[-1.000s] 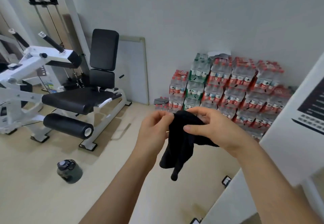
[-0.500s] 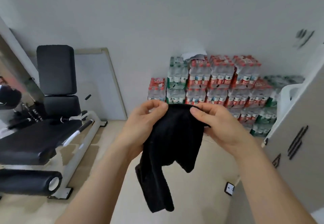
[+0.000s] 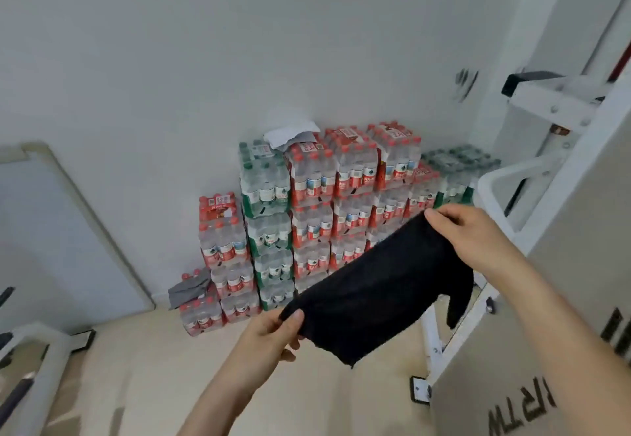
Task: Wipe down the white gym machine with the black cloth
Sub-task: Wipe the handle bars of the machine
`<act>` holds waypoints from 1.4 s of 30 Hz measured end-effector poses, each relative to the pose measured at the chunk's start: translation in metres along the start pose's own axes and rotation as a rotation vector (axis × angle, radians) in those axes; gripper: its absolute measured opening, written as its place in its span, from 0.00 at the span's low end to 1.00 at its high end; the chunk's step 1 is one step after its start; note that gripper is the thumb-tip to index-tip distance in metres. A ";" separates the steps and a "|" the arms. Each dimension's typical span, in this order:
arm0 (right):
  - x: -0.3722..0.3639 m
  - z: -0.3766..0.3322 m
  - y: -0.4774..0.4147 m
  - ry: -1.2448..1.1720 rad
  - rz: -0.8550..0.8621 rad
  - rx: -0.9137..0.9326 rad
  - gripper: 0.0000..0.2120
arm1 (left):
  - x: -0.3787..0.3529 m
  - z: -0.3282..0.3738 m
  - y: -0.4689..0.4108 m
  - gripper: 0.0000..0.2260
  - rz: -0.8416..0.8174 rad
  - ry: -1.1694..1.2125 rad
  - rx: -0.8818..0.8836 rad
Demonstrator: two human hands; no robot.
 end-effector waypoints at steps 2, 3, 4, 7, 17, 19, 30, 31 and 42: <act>-0.001 0.020 -0.014 0.123 -0.048 -0.080 0.14 | 0.020 0.006 -0.037 0.15 0.086 -0.017 0.018; 0.001 0.028 -0.018 0.158 -0.056 -0.117 0.12 | 0.026 0.012 -0.058 0.15 0.103 -0.048 -0.006; 0.004 0.036 -0.022 0.176 -0.047 -0.154 0.12 | 0.031 0.021 -0.079 0.14 0.115 -0.082 -0.040; 0.017 0.055 -0.031 0.131 0.069 -0.234 0.11 | 0.038 0.050 -0.141 0.12 0.129 -0.145 -0.127; 0.065 0.094 -0.070 0.280 0.452 -0.288 0.18 | -0.095 0.148 -0.304 0.06 -0.244 -0.018 -0.159; 0.077 0.105 -0.090 0.347 0.495 -0.298 0.17 | -0.126 0.175 -0.337 0.08 -0.266 -0.011 -0.211; 0.145 0.196 -0.233 0.901 0.590 -0.599 0.20 | -0.334 0.317 -0.484 0.06 -0.560 -0.235 -0.553; 0.153 0.206 -0.240 0.902 0.637 -0.645 0.24 | -0.357 0.326 -0.491 0.12 -0.641 -0.266 -0.588; 0.144 0.311 -0.300 0.707 0.538 -0.851 0.37 | -0.491 0.237 -0.523 0.30 -0.873 -1.276 -1.820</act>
Point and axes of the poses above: each hand's wrist, its own y-axis away from the middle knuckle, its own x-axis out of the back of the hand, z = x × y, the point moved 8 cm from there along -y, towards the middle knuckle, and after that the axes turned 12 degrees about -y, right-handed, at the moved point
